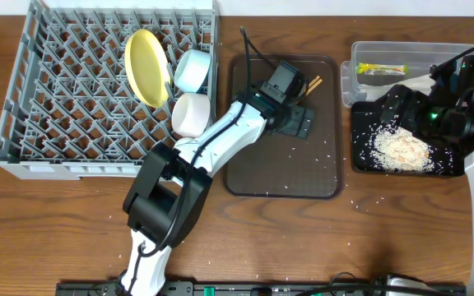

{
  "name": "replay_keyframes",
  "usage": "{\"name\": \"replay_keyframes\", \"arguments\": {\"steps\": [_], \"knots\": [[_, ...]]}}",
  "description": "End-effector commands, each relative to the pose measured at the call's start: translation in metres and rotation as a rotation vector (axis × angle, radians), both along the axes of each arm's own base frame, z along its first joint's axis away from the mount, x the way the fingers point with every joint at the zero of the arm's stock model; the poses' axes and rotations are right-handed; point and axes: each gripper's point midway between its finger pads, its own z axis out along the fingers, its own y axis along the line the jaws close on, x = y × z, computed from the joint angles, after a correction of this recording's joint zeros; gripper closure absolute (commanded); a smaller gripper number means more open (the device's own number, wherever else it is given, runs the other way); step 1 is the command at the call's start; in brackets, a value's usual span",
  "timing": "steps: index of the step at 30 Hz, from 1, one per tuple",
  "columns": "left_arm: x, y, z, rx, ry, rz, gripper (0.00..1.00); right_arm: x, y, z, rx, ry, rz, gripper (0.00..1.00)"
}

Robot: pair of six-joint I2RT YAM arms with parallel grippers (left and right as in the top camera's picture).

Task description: Sort waste into correct bins and load items into the dishwasher

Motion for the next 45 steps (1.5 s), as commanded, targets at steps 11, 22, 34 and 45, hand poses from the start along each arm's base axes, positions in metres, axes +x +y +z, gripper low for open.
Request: {"name": "replay_keyframes", "arguments": {"steps": [11, 22, 34, 45], "knots": [[0.019, -0.022, 0.001, 0.005, -0.164, -0.083, 0.07, 0.002, -0.003, 0.005, 0.007, -0.011, -0.015, 0.01], [0.027, -0.020, -0.022, 0.064, -0.193, -0.095, 0.10, 0.002, -0.003, 0.005, 0.007, -0.011, -0.015, 0.01], [0.024, -0.024, -0.047, 0.082, -0.172, -0.108, 0.10, 0.002, -0.003, 0.005, 0.007, -0.011, -0.015, 0.01], [0.022, -0.027, -0.055, 0.087, -0.166, -0.115, 0.11, 0.002, -0.003, 0.005, 0.007, -0.011, -0.015, 0.01]]}}
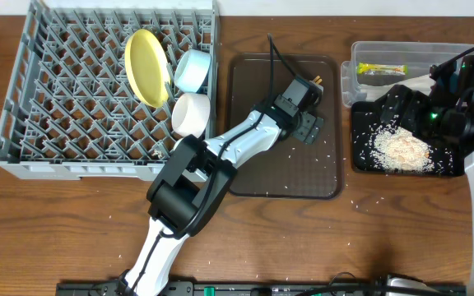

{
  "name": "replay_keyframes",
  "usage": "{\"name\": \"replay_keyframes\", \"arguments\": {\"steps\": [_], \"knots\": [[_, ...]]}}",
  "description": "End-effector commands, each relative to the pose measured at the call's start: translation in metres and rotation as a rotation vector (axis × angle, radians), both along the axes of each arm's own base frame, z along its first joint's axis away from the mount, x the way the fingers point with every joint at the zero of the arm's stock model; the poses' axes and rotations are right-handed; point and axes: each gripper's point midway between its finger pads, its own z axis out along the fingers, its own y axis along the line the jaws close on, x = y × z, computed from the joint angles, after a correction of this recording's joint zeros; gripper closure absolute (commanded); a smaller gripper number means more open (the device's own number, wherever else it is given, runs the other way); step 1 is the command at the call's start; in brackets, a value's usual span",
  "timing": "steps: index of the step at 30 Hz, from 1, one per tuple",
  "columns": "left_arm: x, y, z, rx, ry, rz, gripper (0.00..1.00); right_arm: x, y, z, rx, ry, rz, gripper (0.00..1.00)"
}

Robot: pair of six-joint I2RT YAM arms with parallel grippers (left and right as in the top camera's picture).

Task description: Sort waste into correct bins and load items into the dishwasher

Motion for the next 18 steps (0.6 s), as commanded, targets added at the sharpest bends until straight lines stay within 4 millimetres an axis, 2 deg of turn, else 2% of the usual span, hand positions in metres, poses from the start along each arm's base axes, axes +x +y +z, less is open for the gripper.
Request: {"name": "replay_keyframes", "arguments": {"steps": [1, 11, 18], "knots": [[0.000, 0.003, -0.011, 0.024, 0.005, -0.005, 0.11, 0.002, -0.003, 0.005, 0.007, -0.011, -0.015, 0.01], [-0.004, 0.006, -0.035, 0.053, 0.040, -0.006, 0.11, 0.002, -0.003, 0.005, 0.007, -0.011, -0.015, 0.01], [-0.002, 0.007, -0.034, 0.060, 0.031, 0.003, 0.12, 0.002, -0.003, 0.005, 0.007, -0.011, -0.015, 0.01]]}}
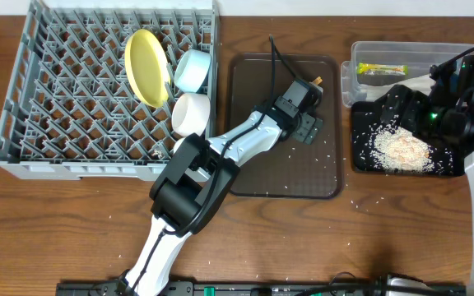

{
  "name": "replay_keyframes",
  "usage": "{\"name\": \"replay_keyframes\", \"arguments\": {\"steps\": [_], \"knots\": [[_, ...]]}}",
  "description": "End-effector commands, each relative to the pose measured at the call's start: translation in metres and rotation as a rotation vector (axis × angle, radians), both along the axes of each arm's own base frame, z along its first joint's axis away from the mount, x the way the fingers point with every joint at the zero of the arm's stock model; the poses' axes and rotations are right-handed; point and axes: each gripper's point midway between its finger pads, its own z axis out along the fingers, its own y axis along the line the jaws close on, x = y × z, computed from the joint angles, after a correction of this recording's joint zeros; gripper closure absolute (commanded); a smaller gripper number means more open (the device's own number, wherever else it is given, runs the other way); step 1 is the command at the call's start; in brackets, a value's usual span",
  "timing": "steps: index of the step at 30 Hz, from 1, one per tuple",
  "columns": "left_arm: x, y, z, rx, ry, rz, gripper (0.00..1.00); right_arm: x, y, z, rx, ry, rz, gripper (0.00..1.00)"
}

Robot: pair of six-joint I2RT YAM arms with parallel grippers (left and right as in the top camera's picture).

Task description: Sort waste into correct bins and load items into the dishwasher

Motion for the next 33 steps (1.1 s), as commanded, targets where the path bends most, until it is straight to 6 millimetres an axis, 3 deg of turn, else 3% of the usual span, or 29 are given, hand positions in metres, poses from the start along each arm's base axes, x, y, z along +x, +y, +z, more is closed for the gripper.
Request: {"name": "replay_keyframes", "arguments": {"steps": [1, 9, 16, 25, 33], "knots": [[-0.003, 0.006, -0.020, 0.037, 0.032, 0.012, 0.12, 0.002, -0.003, 0.005, 0.007, -0.011, -0.015, 0.01], [0.012, 0.003, 0.026, 0.004, -0.063, 0.034, 0.12, 0.002, -0.003, 0.005, 0.007, -0.011, -0.015, 0.01], [0.011, 0.001, 0.028, 0.003, -0.068, 0.028, 0.12, 0.002, -0.003, 0.005, 0.007, -0.011, -0.015, 0.01], [0.008, -0.013, 0.058, -0.036, -0.127, -0.002, 0.12, 0.002, -0.003, 0.005, 0.007, -0.011, -0.015, 0.01], [0.024, 0.005, 0.060, 0.062, -0.212, 0.035, 0.12, 0.002, -0.003, 0.005, 0.007, -0.011, -0.015, 0.01]]}}
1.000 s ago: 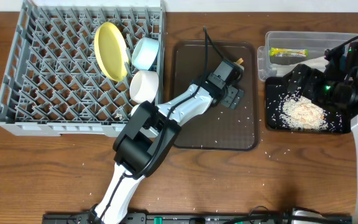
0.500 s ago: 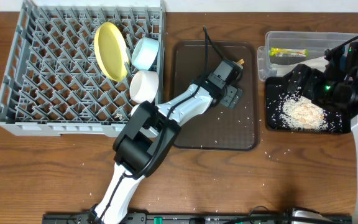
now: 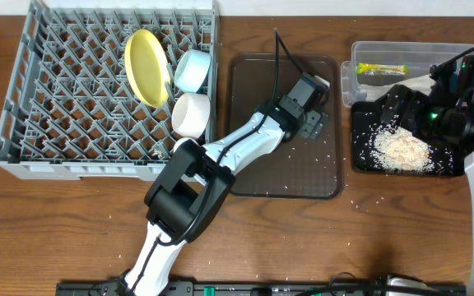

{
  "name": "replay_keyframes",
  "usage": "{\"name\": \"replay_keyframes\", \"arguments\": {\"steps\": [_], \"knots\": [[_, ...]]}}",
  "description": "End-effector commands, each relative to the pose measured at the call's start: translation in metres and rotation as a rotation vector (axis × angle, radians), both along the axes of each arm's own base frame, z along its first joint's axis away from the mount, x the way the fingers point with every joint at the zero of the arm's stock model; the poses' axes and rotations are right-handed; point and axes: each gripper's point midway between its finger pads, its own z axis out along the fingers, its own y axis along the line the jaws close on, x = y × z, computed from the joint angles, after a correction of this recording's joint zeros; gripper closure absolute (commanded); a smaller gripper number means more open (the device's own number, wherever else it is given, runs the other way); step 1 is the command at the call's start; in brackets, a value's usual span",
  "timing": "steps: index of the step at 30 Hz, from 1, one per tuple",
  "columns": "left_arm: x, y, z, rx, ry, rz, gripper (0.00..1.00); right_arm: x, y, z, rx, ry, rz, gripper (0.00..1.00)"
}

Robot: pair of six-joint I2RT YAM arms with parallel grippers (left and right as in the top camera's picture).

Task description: Sort waste into correct bins and load items into the dishwasher

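My left arm reaches across the brown tray (image 3: pixel 245 164), and its gripper (image 3: pixel 313 126) sits low over the tray's upper right part; the overhead view does not show how its jaws stand. The wrist covers the spot near the tray's top right corner, and no item shows between the fingers. My right gripper (image 3: pixel 392 105) hangs over the black bin (image 3: pixel 360 160) holding spilled rice and food scraps (image 3: pixel 401 150); its jaws are too dark to read. In the grey dish rack (image 3: pixel 23 123) stand a yellow plate (image 3: pixel 145 66), a light blue bowl (image 3: pixel 192 70) and a white cup (image 3: pixel 192 113).
A clear plastic container (image 3: pixel 360 53) at the top right holds a yellow-green wrapper (image 3: pixel 381 69). Rice grains lie scattered over the tray and the wooden table (image 3: pixel 401 230) around the bins. The left arm's cable arcs above the tray.
My left wrist has shifted slightly up and to the right, now covering the wooden sticks whose tips showed at the tray's top right corner. The right arm has not moved.
At first my left gripper was mid-tray, with wooden sticks plainly visible to its upper right. It then stood further right, the wrist overlapping the sticks, and crept on until the sticks are hidden. The right gripper stayed over the black bin throughout.
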Motion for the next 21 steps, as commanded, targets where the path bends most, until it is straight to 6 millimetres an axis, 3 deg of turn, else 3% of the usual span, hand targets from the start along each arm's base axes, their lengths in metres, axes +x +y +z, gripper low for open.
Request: {"name": "replay_keyframes", "arguments": {"steps": [1, 8, 21], "knots": [[0.018, 0.010, 0.022, 0.034, -0.091, 0.028, 0.12, 0.002, -0.003, 0.005, 0.007, -0.011, -0.015, 0.01], [0.022, 0.018, 0.004, 0.058, -0.063, 0.042, 0.13, 0.002, -0.003, 0.005, 0.007, -0.011, -0.015, 0.01], [0.011, 0.008, -0.014, 0.045, -0.013, -0.002, 0.16, 0.002, -0.003, 0.005, 0.007, -0.011, -0.015, 0.01]]}}
